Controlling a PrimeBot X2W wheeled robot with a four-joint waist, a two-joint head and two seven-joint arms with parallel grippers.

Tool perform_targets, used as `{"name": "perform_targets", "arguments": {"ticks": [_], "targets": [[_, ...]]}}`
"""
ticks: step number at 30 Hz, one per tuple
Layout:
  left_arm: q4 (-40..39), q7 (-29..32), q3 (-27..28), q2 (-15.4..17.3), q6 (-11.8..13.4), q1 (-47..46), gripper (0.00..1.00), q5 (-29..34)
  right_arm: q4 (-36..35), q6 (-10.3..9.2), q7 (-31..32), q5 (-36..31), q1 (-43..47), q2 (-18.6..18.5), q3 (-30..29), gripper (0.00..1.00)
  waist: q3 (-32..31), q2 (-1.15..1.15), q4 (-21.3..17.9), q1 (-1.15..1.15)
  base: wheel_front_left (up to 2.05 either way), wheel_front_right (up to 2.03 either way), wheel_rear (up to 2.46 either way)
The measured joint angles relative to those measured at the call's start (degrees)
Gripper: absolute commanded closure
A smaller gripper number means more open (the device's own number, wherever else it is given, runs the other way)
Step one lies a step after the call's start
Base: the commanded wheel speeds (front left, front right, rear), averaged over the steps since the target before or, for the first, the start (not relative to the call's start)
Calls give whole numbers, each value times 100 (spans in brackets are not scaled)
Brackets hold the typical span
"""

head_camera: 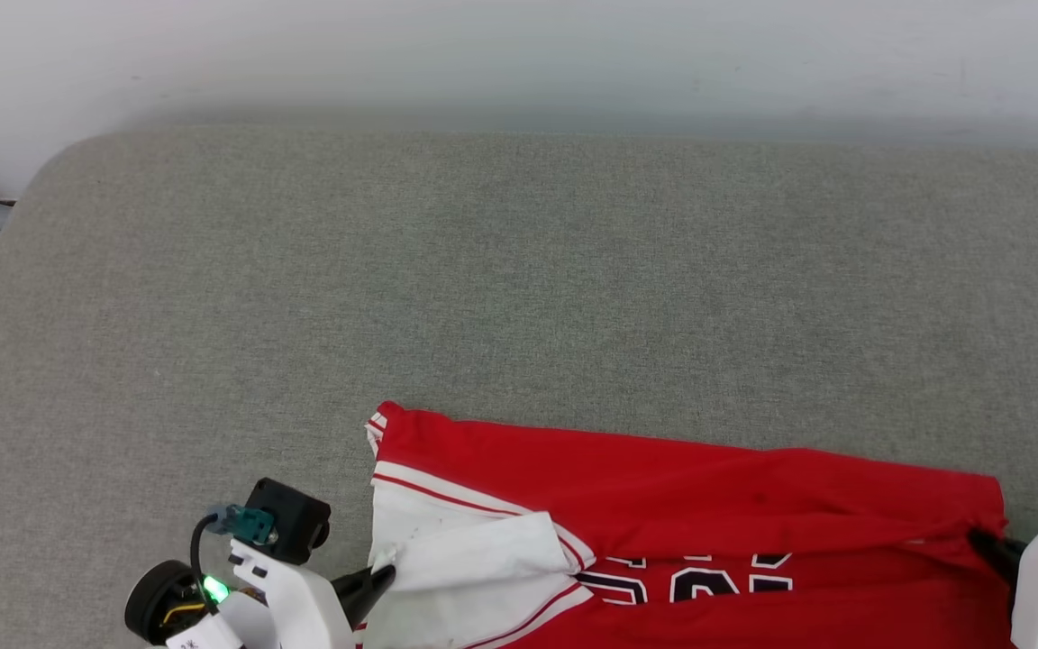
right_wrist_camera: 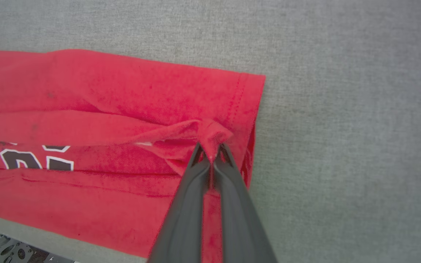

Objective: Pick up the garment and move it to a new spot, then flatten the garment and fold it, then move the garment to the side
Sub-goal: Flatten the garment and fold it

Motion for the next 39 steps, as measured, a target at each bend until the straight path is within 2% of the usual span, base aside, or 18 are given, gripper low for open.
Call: {"name": "perform_targets", "arguments": {"ticks": [8, 13, 14, 15, 16, 23, 28, 34, 39], "targets": [[385, -25, -208, -65, -73, 125, 100, 58, -97, 0, 177, 153, 267, -220, 202, 100, -11, 0, -10, 0, 0, 0, 0], [680, -68, -344, -221, -179, 119, 100, 105, -32, 0, 98, 121, 409, -453, 389, 99, -23, 0, 4, 0, 0, 0, 0], [745, -67, -383, -242, -188, 101, 100, 138, -10, 0, 60, 126, 429, -459, 432, 66, -26, 0, 6, 0, 0, 0, 0], [793, -70, -411, -258, -209, 90, 40, 175, 11, 0, 20, 155, 433, -464, 464, 1, -31, 0, 5, 0, 0, 0, 0], [839, -85, -433, -276, -223, 74, 0, 205, 34, 0, -11, 207, 433, -467, 472, 0, -41, 0, 4, 1, 0, 0, 0], [1056, -401, -415, -381, -172, 67, 0, 327, 20, 0, -26, 388, 439, -600, 522, 0, -226, 0, -30, 1, 0, 0, 0], [942, -820, -175, -444, 5, 134, 0, 294, -277, 0, 170, 520, 495, -555, 290, 0, -430, 0, -58, 0, 0, 0, 0], [719, -1775, 244, -634, 235, 131, 0, 448, -580, 0, 749, 404, 491, -73, -220, 0, -533, 0, -82, 0, 0, 0, 0], [631, -2674, 409, -891, 183, 98, 0, 672, -661, 0, 1131, -196, 461, 349, -675, 0, -440, 0, -64, 0, 0, 0, 0]]}}
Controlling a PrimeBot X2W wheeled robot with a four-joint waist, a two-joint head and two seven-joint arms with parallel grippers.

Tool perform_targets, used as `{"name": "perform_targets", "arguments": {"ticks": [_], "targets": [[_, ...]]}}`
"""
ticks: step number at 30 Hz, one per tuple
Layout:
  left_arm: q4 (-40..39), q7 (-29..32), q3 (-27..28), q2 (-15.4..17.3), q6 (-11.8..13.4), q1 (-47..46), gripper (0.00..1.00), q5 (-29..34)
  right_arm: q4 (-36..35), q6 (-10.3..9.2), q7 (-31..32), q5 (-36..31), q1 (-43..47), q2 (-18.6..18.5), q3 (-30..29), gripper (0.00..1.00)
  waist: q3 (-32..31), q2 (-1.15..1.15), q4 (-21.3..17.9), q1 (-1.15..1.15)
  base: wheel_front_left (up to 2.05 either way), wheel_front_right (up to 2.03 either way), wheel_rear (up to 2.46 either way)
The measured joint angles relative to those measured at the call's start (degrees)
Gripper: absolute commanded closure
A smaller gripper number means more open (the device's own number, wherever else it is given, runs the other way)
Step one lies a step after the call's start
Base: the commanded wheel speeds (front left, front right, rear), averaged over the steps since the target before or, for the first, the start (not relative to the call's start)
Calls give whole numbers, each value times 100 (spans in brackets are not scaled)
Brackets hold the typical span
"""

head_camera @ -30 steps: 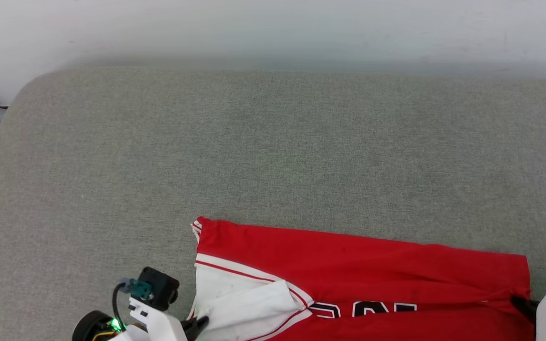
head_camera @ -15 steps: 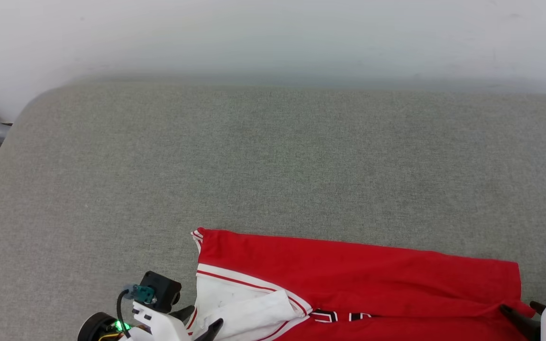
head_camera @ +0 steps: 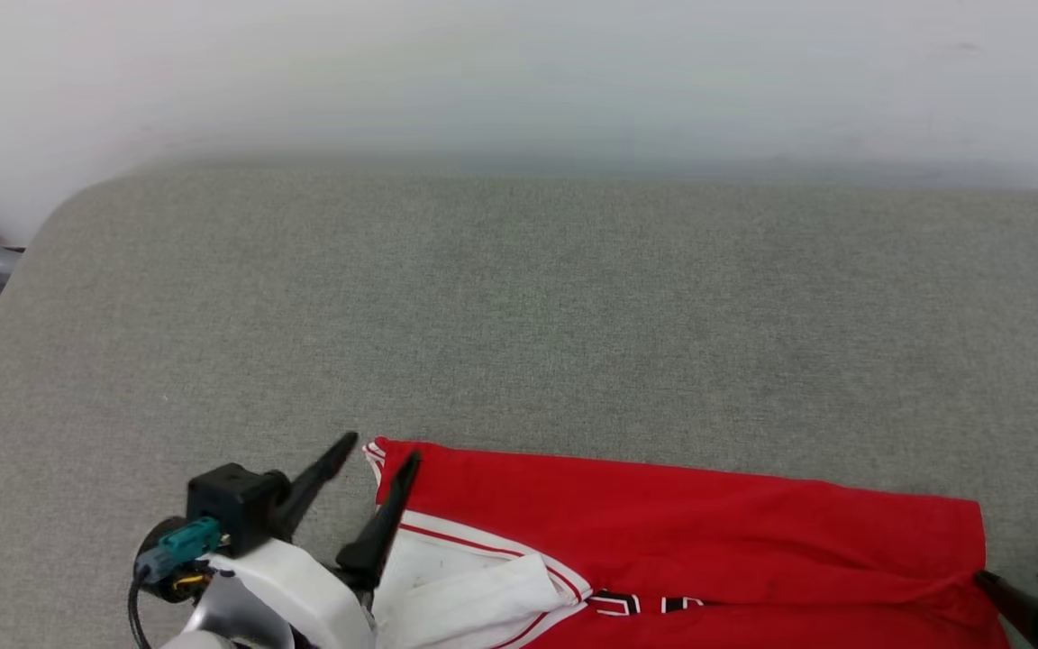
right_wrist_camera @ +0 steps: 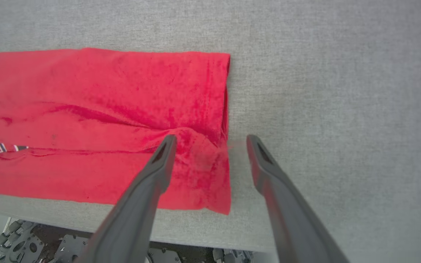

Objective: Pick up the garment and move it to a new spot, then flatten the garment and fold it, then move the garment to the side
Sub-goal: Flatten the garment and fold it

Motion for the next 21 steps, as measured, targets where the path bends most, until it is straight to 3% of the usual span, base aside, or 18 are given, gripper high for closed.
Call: {"name": "perform_targets", "arguments": {"ticks": [7, 14, 21], "targets": [[84, -758, 157, -129, -64, -112, 0, 187, 341, 0, 162, -355, -286, 682, -584, 0, 227, 0, 86, 0, 0, 0, 0], [135, -1057, 327, -76, -97, -256, 0, 381, 859, 0, 100, -591, -475, 925, -1006, 0, 455, 0, 226, 1, 0, 0, 0], [194, -1074, 330, -68, -94, -274, 0, 380, 1335, -1, -8, -624, -571, 938, -960, 0, 619, 0, 313, 0, 0, 0, 0]]}}
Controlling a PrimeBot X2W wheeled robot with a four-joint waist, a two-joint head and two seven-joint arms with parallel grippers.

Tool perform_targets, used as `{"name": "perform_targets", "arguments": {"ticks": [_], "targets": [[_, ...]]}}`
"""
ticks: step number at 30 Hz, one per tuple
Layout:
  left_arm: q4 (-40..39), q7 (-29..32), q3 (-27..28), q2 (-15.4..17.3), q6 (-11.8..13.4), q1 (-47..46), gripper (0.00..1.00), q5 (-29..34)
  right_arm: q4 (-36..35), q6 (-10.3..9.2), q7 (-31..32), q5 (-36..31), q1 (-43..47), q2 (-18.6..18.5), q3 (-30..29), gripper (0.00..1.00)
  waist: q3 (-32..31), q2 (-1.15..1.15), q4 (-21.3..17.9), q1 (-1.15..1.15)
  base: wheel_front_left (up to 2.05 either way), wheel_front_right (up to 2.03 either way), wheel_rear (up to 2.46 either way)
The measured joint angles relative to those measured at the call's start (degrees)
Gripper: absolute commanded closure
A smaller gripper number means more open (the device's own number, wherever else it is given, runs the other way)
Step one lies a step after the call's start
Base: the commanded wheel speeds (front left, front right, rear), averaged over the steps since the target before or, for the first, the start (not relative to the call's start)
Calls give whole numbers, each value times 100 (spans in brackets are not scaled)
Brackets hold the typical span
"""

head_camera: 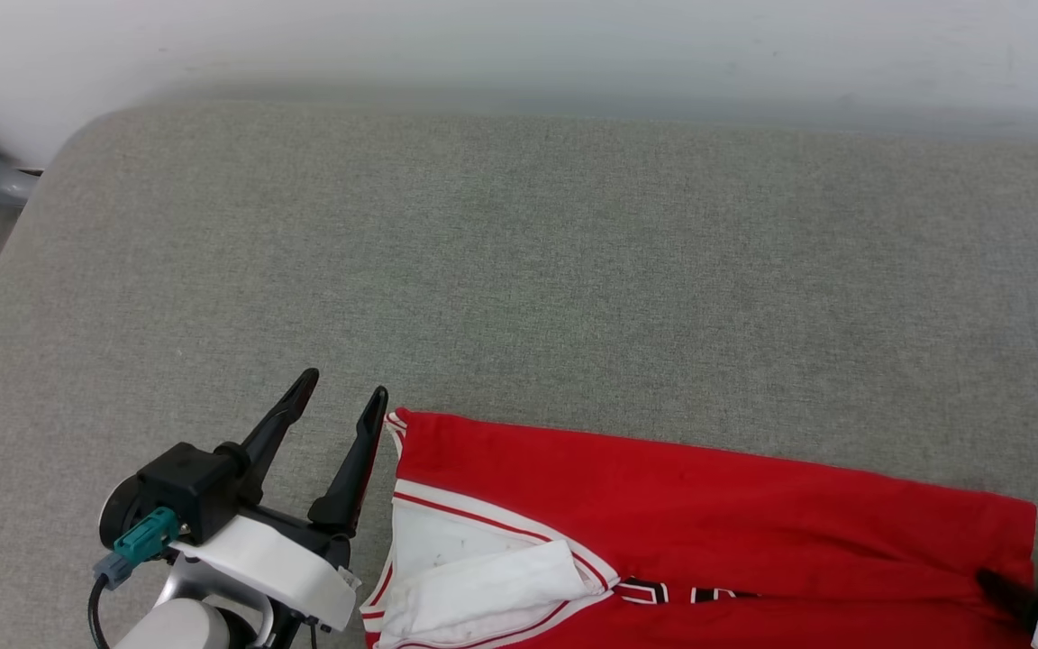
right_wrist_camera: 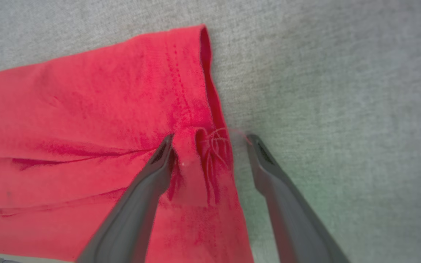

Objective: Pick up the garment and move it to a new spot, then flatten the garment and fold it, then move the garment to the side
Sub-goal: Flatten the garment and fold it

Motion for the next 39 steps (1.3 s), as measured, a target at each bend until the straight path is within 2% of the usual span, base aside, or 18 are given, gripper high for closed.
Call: {"name": "perform_targets", "arguments": {"ticks": [11, 12, 13, 14, 15, 27, 32, 39], "targets": [[110, -10, -38, -15, -9, -47, 0, -11, 147, -45, -151, 579, -21, -13, 659, 0, -83, 0, -18, 0, 0, 0, 0], [122, -11, -42, -16, -9, -46, 0, -14, 147, -45, -149, 602, -16, -4, 698, 6, -105, 0, -25, 0, 0, 0, 0], [134, -14, -45, -18, -9, -44, 0, -21, 144, -44, -151, 608, -9, -1, 743, 51, -127, 0, -30, 0, 0, 0, 0], [141, -21, -44, -18, -9, -41, 0, -31, 138, -44, -175, 603, 1, -1, 769, 82, -147, 0, -37, 0, 0, 0, 0], [147, -27, -42, -18, -10, -40, 0, -36, 142, -41, -230, 586, 19, -7, 783, 100, -162, 0, -43, 0, 0, 0, 0], [266, -88, -30, -41, -59, 43, 0, -96, 286, 8, -820, 391, 32, -303, 701, 100, -315, 0, -94, 0, 0, 0, 0], [285, -105, -18, -40, -92, 53, 0, -102, 457, 7, -992, 194, -25, -561, 458, 100, -336, 1, -117, 0, 0, 0, 0], [305, -129, -12, -40, -94, 54, 0, -103, 730, 5, -1223, -401, -130, -888, -91, 100, -358, 0, -152, 0, 0, 0, 0]]}}
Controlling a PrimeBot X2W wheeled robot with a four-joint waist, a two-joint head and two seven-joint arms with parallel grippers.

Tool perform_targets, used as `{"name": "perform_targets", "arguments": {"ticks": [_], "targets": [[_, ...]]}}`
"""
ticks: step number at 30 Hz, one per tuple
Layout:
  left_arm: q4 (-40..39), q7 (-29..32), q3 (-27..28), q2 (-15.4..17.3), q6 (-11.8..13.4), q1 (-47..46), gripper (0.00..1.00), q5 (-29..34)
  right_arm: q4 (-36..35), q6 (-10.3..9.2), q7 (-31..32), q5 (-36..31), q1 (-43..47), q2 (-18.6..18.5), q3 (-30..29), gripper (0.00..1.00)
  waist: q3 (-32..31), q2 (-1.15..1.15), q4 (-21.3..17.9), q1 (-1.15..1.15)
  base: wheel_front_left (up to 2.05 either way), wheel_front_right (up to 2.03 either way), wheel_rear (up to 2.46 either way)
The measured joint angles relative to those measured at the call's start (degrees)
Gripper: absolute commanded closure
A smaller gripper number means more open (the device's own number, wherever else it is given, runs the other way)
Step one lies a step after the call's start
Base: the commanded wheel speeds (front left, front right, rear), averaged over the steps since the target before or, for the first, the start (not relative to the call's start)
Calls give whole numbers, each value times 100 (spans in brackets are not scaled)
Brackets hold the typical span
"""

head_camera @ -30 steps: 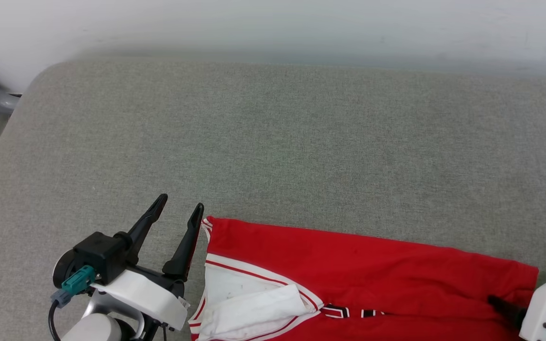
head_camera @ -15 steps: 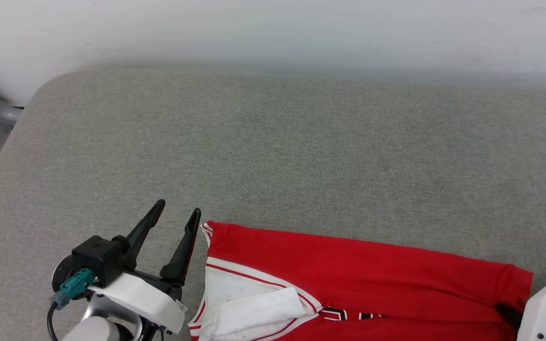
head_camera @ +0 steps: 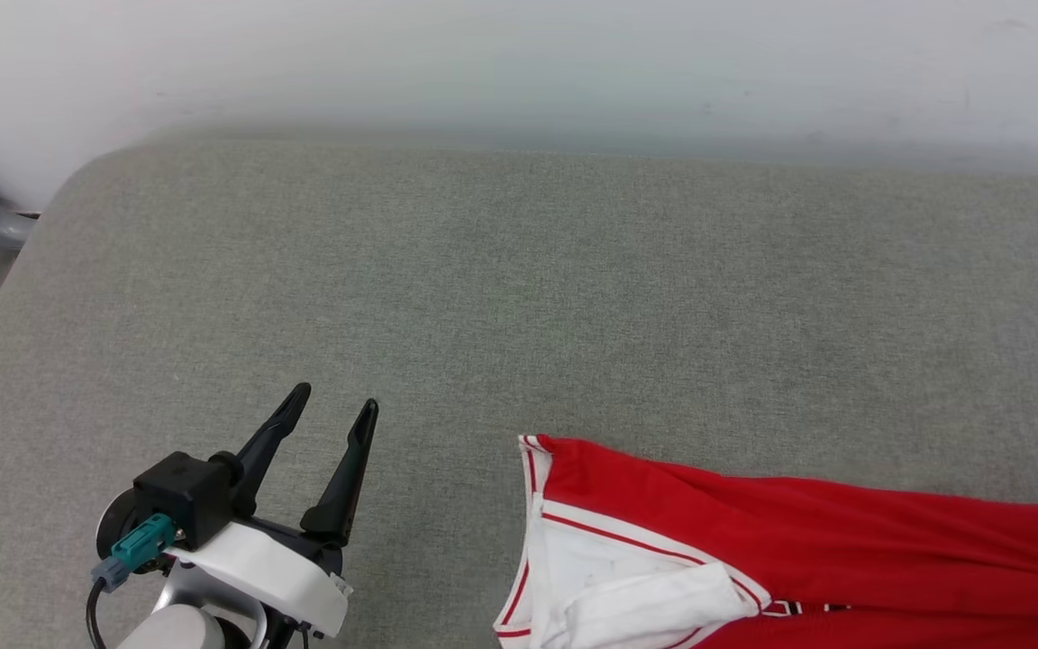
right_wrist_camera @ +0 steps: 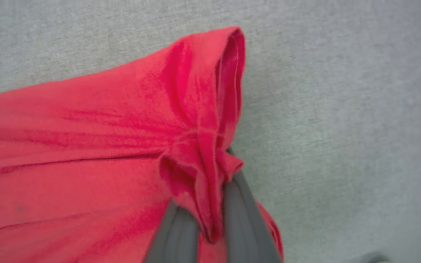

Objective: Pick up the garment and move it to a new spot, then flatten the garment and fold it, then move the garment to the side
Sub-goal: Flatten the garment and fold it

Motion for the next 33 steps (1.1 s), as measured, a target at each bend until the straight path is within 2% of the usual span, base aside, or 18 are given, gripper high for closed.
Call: {"name": "perform_targets", "arguments": {"ticks": [9, 18, 23, 33], "targets": [[83, -23, 0, -48, -9, 40, 0, -41, -35, -1, -80, -82, -83, 51, -34, 100, -151, 0, -73, 0, 0, 0, 0], [152, -33, -30, -94, -12, 283, 0, -81, -959, -4, 240, 172, 517, 153, 567, 100, -549, 0, -131, 0, 0, 0, 0], [124, -49, -37, -85, 8, 401, 0, -102, -1608, -4, 643, 419, 872, 396, 780, 100, -751, 0, -87, -1, 0, 0, 0], [33, -57, -27, -81, 86, 556, 0, -151, -2498, -5, 1082, 800, 952, 1269, 1497, 100, -897, 0, 150, -1, 0, 0, 0]]}}
